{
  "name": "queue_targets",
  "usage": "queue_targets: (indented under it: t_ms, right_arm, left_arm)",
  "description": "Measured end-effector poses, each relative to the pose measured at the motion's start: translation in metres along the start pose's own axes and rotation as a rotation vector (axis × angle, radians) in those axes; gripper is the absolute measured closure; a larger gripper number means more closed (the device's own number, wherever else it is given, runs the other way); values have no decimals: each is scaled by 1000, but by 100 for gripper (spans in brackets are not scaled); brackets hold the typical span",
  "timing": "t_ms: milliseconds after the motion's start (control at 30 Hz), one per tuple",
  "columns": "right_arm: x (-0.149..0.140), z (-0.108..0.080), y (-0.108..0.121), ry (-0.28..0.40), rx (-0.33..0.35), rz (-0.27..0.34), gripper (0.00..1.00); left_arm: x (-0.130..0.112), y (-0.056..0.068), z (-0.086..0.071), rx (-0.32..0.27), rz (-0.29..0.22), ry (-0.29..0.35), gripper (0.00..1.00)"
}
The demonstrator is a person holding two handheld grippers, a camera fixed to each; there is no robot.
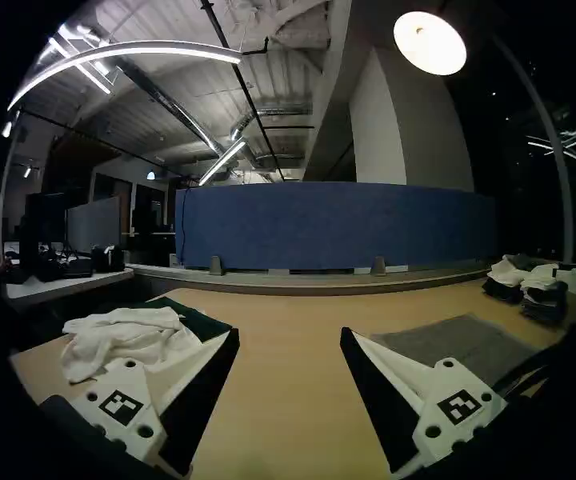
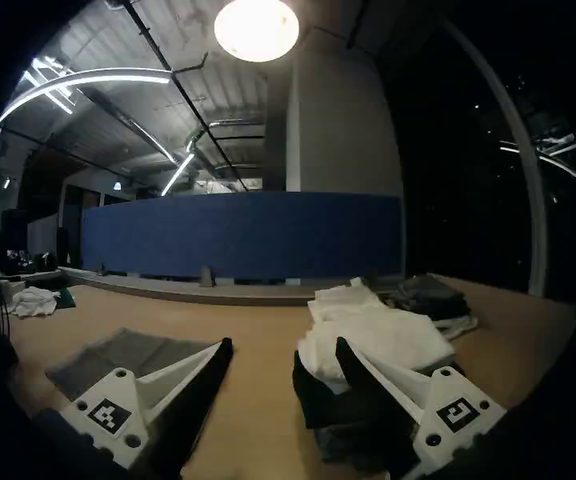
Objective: Fold towel
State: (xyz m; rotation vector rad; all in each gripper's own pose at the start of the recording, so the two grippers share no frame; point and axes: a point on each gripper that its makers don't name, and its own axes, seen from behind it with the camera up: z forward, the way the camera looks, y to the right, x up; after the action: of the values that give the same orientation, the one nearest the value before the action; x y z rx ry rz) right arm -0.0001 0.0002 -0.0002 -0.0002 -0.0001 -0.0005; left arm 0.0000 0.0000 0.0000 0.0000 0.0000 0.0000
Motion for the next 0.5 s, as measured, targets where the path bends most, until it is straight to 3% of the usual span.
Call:
queue_targets:
  t_ms: [500]
  right_arm:
    - [1, 0, -1, 0, 0, 0, 0]
  left_arm:
    - [1, 0, 0, 0, 2, 0, 6]
